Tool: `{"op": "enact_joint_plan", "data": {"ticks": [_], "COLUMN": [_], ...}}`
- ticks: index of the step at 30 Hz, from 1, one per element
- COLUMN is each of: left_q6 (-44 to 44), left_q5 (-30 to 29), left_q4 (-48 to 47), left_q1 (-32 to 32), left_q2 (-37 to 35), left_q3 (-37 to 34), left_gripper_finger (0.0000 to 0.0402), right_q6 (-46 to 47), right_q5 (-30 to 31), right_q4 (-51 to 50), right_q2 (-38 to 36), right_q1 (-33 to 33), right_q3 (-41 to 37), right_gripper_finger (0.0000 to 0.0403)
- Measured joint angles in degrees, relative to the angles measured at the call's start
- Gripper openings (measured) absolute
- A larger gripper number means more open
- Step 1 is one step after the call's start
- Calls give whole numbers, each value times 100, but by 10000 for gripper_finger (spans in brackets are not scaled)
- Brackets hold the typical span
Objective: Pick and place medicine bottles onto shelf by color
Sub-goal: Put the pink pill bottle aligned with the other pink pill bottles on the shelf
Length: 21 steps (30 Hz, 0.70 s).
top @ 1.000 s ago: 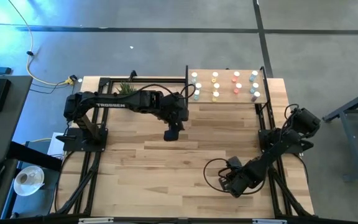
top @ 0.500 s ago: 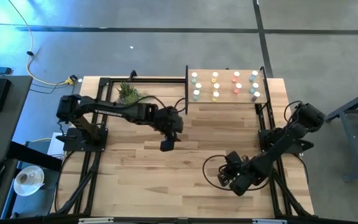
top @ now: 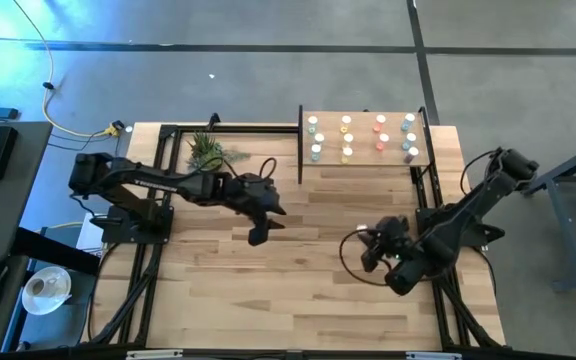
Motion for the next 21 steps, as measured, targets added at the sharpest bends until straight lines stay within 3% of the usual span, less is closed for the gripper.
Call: {"op": "enact_joint_plan", "data": {"ticks": [10, 21], "left_q6": [-44, 212], "left_q5": [5, 3], "left_q4": [945, 933], "left_q1": [-126, -126], "left_q2": [-128, -128], "left_q3": [-198, -198], "left_gripper_finger": [186, 186], "right_q6": [-277, -277], "right_q5": [1763, 2577], "right_q4": [-1092, -1796], "right_q2": [-545, -664], "right_q1": [-271, -956], "right_q3": [0, 0], "right_gripper_finger": [83, 83]}}
